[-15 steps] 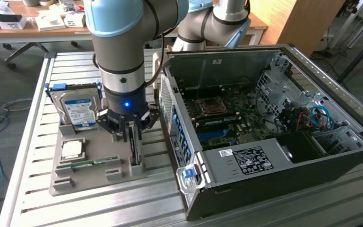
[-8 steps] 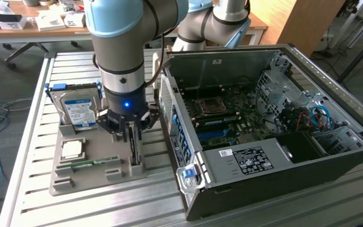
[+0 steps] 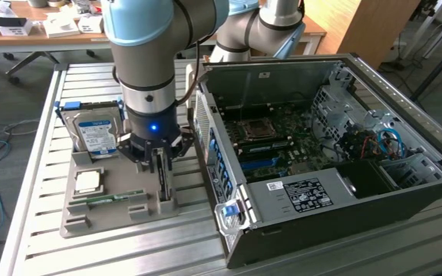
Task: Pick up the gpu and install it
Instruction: 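Pick up the gpu and move the gpu toward the slot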
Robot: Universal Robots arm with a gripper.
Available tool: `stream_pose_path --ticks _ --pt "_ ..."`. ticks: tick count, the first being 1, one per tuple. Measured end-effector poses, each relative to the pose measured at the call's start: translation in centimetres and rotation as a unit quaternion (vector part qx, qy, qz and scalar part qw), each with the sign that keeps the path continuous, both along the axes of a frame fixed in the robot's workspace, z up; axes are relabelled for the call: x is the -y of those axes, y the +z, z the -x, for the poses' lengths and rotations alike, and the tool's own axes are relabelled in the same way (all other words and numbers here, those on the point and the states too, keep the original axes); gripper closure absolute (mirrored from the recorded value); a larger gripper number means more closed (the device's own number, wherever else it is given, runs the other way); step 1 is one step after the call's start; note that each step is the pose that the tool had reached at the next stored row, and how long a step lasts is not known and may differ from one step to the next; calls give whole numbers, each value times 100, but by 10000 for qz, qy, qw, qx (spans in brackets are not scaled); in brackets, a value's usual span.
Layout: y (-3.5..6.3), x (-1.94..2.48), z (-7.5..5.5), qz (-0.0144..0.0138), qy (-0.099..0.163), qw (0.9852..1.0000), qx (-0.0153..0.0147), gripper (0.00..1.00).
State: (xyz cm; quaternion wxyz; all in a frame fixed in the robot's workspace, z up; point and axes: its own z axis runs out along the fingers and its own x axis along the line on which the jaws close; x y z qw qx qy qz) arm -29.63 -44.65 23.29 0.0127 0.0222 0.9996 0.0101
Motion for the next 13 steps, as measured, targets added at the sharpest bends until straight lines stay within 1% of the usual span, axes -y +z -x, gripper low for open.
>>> stream_pose_path --ticks 9,10,13 --pt "1 0 2 0 0 10000 -1 58" --pt "1 0 2 0 0 10000 -1 60" --pt "1 0 2 0 0 10000 0 60"
